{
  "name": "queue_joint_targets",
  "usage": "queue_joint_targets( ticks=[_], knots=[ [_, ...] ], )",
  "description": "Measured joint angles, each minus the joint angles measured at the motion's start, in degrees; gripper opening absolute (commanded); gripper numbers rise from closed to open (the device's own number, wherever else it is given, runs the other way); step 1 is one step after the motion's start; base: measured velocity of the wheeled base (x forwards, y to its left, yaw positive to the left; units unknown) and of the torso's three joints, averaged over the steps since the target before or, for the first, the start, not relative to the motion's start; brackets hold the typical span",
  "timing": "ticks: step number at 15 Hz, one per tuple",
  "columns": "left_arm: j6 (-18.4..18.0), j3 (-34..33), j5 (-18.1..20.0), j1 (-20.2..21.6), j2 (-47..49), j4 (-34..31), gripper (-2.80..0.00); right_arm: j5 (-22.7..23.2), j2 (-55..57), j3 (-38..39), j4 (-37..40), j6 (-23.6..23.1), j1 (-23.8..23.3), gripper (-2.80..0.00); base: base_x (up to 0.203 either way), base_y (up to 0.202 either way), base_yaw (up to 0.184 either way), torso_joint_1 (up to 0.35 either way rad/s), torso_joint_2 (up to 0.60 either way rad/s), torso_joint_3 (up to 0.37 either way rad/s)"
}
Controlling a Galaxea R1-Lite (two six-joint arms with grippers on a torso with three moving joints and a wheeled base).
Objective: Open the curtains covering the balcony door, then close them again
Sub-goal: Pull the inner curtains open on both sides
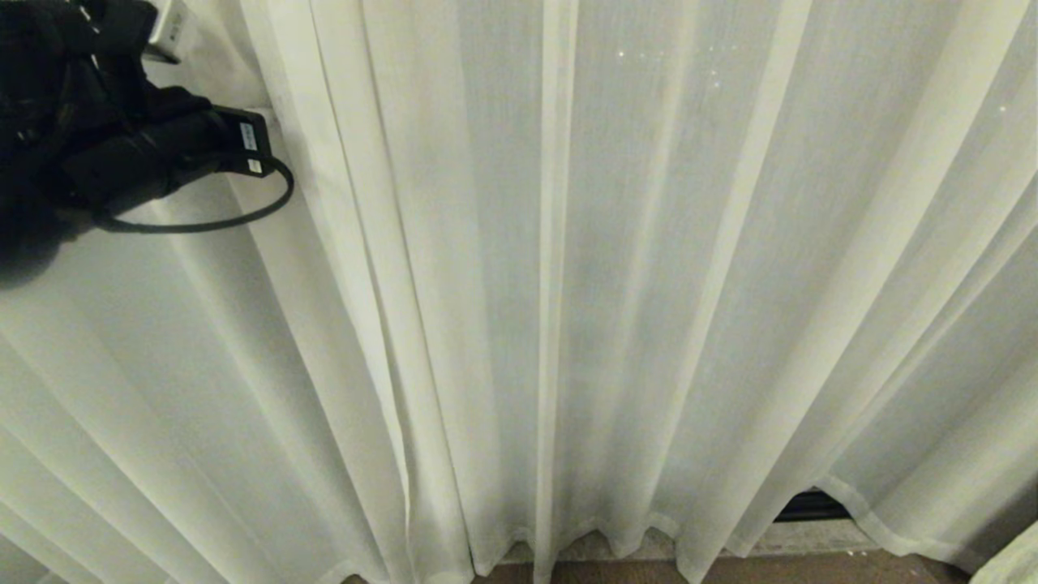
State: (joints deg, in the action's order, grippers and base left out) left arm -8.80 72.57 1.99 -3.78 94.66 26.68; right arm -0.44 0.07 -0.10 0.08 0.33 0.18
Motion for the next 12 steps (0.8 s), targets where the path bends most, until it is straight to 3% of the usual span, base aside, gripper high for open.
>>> queue_joint_targets(
  ticks=[4, 12],
  knots=[
    [0.4, -2.5, 0.1, 2.5, -3.2, -0.1, -2.8, 0.0, 0.0, 0.0, 0.0, 0.0, 0.0, -2.8, 0.0, 0.0, 0.0, 0.0, 0.0, 0.0],
    [4.4, -4.4, 0.3, 12.8, -8.1, -0.6, -2.8, 0.0, 0.0, 0.0, 0.0, 0.0, 0.0, -2.8, 0.0, 0.0, 0.0, 0.0, 0.0, 0.0]
  ],
)
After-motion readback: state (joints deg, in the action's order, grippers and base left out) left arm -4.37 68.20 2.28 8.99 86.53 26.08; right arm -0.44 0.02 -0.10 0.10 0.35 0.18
